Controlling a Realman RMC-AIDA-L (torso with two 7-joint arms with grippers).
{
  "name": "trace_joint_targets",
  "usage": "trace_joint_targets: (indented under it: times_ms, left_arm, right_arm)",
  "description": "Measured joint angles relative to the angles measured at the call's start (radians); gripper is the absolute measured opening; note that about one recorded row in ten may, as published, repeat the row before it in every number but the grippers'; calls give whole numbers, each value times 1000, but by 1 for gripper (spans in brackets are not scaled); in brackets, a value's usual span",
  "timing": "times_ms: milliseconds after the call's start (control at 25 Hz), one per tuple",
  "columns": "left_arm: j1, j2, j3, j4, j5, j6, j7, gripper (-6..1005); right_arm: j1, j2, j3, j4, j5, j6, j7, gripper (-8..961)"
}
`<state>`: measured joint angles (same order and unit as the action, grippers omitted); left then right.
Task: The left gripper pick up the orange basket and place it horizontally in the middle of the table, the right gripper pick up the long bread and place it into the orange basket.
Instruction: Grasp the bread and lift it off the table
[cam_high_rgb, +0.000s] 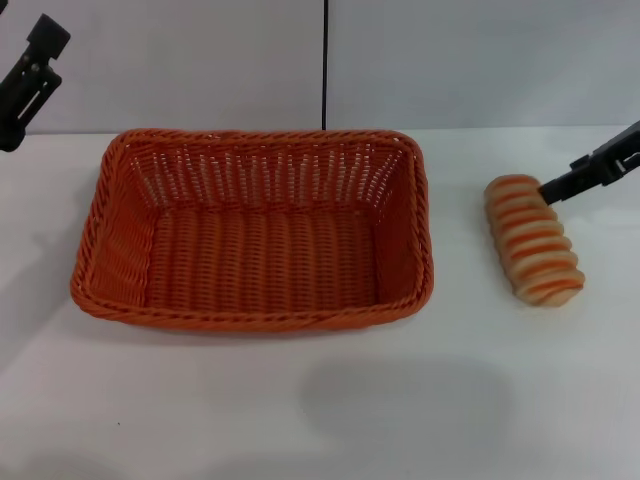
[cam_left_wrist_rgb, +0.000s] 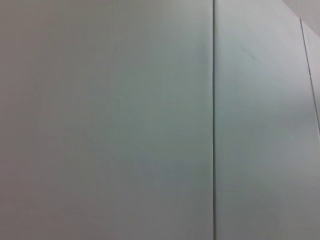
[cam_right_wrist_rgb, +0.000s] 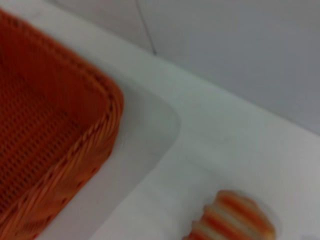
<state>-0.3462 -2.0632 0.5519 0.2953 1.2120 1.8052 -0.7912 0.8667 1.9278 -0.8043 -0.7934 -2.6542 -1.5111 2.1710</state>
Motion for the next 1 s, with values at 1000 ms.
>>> trace_joint_targets:
  times_ms: [1000]
  left_arm:
    - [13, 0, 0, -45, -3, 15, -11, 797]
  right_arm:
    - [27, 54, -110, 79, -87, 102, 32, 695]
